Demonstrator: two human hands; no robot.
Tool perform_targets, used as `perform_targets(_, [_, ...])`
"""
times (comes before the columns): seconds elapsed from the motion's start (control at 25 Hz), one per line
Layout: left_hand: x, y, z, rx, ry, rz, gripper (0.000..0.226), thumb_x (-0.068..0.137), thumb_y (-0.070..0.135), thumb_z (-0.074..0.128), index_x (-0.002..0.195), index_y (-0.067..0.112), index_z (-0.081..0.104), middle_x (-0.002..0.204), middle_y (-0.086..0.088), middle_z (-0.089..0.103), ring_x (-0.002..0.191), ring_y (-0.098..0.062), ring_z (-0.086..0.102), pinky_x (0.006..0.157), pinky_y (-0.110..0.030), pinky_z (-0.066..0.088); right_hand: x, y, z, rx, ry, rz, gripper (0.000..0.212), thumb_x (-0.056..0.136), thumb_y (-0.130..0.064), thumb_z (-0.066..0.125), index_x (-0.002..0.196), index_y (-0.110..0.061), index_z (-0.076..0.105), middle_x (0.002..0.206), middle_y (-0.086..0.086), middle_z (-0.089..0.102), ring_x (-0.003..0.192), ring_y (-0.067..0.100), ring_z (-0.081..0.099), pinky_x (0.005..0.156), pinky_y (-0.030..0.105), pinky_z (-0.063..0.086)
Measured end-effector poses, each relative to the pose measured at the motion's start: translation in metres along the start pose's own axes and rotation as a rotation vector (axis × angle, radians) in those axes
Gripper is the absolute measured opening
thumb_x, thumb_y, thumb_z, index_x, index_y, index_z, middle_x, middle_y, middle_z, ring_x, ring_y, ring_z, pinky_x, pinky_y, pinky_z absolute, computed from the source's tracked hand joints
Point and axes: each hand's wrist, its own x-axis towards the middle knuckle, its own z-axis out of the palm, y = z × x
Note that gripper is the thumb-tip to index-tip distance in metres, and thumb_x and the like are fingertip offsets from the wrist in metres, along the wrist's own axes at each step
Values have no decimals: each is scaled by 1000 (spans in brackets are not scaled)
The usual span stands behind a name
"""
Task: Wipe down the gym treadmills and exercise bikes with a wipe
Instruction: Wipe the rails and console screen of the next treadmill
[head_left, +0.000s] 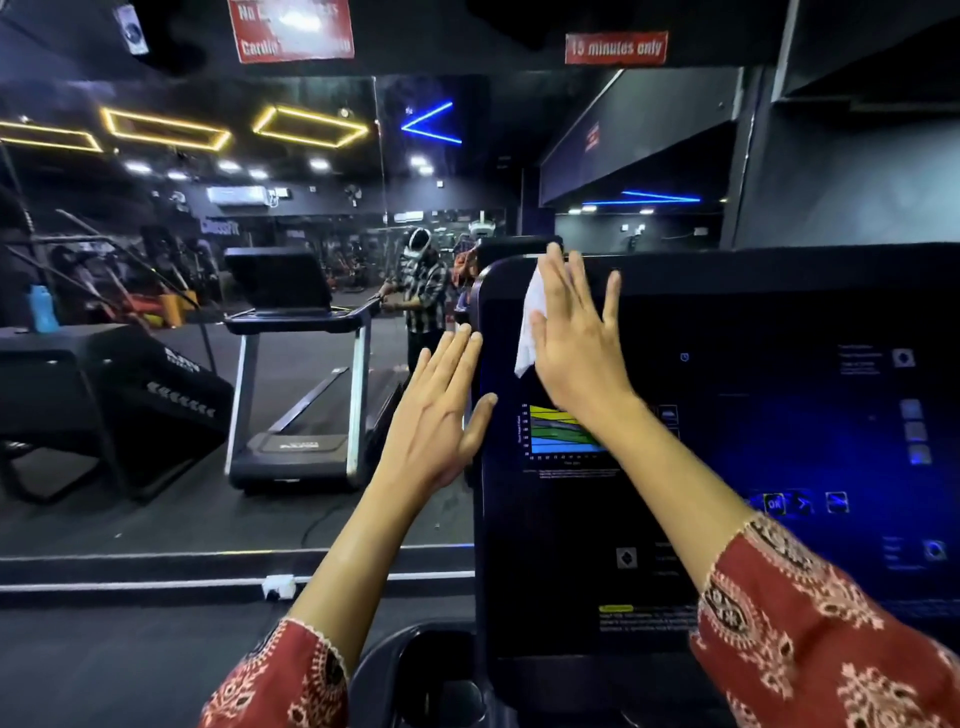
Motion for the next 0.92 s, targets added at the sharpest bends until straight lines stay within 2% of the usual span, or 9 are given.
perform_targets(0.12, [1,-3,3,6,-6,27,62,94,38,36,146,3,31,152,-13,29,142,-26,25,117,-31,8,-12,-18,5,31,-25,-152,49,96,-19,27,141,-5,40,156,16,25,145,32,19,115,46,-7])
perform_targets(0.2, [7,-3,3,1,3,28,63,94,38,37,145,2,33,151,-15,31,141,-27,27,117,-33,9,12,-14,3,-74,-27,-325,48,97,-20,28,140,-6,45,154,14,31,143,29,27,115,47,-1])
perform_targets(0.24, [9,-3,3,-4,10,25,63,94,38,37,144,2,33,151,-15,31,141,-28,27,117,-33,9,23,-11,0,-130,-30,-341,49,98,-22,26,142,-7,42,155,12,29,143,27,26,115,48,-1])
perform_targets(0.4, [19,2,5,-34,39,2,62,93,36,39,145,3,33,152,-15,29,142,-29,26,118,-35,12,26,3,-6,-158,-67,-102,55,101,-34,13,153,-18,18,161,1,7,148,21,4,110,54,-18])
perform_targets(0.52, [23,4,7,-7,75,11,60,93,33,41,143,0,36,151,-18,30,141,-31,28,118,-27,6,15,6,-10,-162,-113,-218,59,97,-37,7,153,-21,16,161,-3,9,148,18,6,106,48,-28])
perform_targets(0.64, [26,9,7,8,86,25,59,93,32,41,143,0,37,152,-17,28,141,-30,25,117,-23,1,7,26,-18,-70,-80,-64,58,98,-35,11,154,-19,9,161,-4,7,148,17,3,105,47,-30])
perform_targets(0.72, [28,14,8,17,85,52,58,94,32,41,142,0,38,152,-17,30,141,-30,26,117,-23,1,-17,32,-17,-1,-17,-86,54,99,-30,22,150,-13,19,160,2,14,147,19,11,108,48,-26])
perform_targets(0.8, [29,17,11,32,77,78,58,94,32,42,142,-1,39,150,-18,32,140,-31,28,117,-24,1,-37,38,-17,-58,69,-158,46,97,-21,34,140,-6,42,156,10,28,144,24,25,113,50,-15])
perform_targets(0.92, [32,20,14,39,98,70,58,93,31,42,141,-2,39,149,-19,34,139,-32,30,117,-25,2,-19,35,-20,114,98,80,39,94,-10,40,128,4,54,148,22,37,140,36,31,116,47,3])
